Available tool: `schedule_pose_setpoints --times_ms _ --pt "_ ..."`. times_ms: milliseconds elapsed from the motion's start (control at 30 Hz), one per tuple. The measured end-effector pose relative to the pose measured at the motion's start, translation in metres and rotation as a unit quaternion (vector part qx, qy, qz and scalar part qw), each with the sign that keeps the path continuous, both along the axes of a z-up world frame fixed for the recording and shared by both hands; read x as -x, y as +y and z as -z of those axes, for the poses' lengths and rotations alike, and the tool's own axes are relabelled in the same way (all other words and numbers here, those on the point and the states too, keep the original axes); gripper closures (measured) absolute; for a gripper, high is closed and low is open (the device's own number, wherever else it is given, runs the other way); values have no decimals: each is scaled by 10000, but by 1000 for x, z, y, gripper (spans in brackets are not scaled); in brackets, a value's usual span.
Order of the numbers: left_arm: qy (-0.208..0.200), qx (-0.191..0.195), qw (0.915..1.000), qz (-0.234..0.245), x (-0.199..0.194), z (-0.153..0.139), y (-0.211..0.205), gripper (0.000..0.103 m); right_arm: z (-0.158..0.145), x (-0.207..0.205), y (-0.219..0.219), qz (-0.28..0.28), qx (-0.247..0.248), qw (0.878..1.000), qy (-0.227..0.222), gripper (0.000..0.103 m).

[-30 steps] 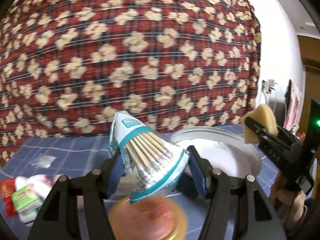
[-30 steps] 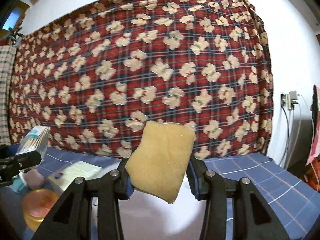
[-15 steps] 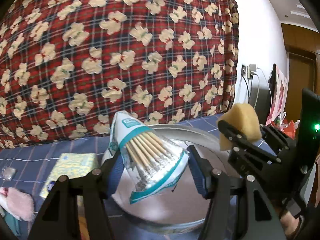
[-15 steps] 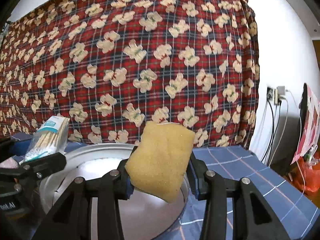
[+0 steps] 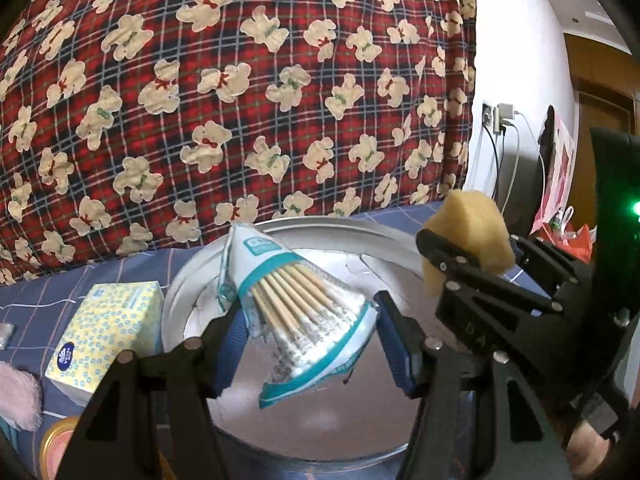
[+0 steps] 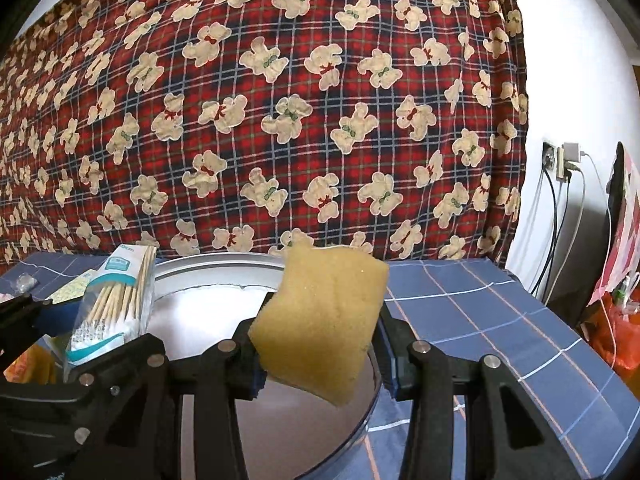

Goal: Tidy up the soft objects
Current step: 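Carry the swab pack and sponge with both tools over the metal tin, then open left tool dropping swab pack while right tool drops sponge into tin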

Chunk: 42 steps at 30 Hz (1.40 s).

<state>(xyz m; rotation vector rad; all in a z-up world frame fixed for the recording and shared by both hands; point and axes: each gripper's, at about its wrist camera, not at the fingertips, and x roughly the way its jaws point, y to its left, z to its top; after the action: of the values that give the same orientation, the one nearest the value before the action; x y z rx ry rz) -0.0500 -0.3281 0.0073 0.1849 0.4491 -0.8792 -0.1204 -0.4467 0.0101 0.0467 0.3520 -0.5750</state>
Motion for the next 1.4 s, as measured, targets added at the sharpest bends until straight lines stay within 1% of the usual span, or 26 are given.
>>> schedule_pose_setpoints --times_ms 100,233,400,467,533,567,600,633,667,700,733,767,833,933,1000,1100,1200,1267,1400 --pt "58 -48 10000 -21 -3 4 0 42 3 -2 -3 -86 -173 9998 69 57" --pt "108 -104 9999 -83 -7 7 1 42 5 -2 -8 -201 -452 9988 49 57" --pt "48 -218 9997 -111 -6 11 -2 42 13 -10 -11 -324 -741 9964 263 55" --pt "50 -246 9996 -149 -6 13 -2 41 15 -13 -13 -334 -871 9951 341 49" --pt "77 -241 9994 -215 -7 14 -1 39 16 -14 -15 -275 -978 9941 373 36" --pt "82 -228 9994 -251 -8 14 0 38 17 -14 -18 -241 -1071 9932 381 33" --pt "83 -222 9993 -276 -9 14 1 33 17 -13 -19 -263 -1144 9925 351 32" --pt "70 -214 9993 -307 -9 14 2 26 16 -11 -21 -317 -1253 9913 248 31" --pt "27 -184 9991 -378 -9 13 3 21 15 -8 -24 -382 -1376 9896 147 31" --pt "-6 -148 9989 -452 -9 12 5 7 15 -6 -26 -454 -1496 9877 50 26" --pt "-24 -111 9986 -519 -9 11 7 1 13 -2 -29 -537 -1652 9847 -111 21" --pt "-23 -79 9984 -553 -8 10 9 0 11 3 -31 -573 -1743 9826 -295 21" --pt "-63 30 9983 -585 -5 7 13 0 8 9 -31 -595 -1745 9815 -514 20" --pt "-217 65 9977 -631 -1 3 18 0 3 15 -29 -545 -1631 9824 -729 20" --pt "-311 76 9968 -727 0 3 21 0 1 16 -29 -483 -1590 9831 -766 20" --pt "-280 123 9964 -794 -2 3 25 0 2 15 -30 -412 -1588 9836 -752 20" --pt "-317 131 9958 -849 -2 4 28 0 0 17 -29 -290 -1492 9848 -844 20" --pt "-436 119 9950 -891 0 4 29 0 -1 22 -26 -161 -1333 9860 -989 20" --pt "-602 73 9939 -923 4 4 29 0 -4 27 -20 78 -965 9893 -1094 20"
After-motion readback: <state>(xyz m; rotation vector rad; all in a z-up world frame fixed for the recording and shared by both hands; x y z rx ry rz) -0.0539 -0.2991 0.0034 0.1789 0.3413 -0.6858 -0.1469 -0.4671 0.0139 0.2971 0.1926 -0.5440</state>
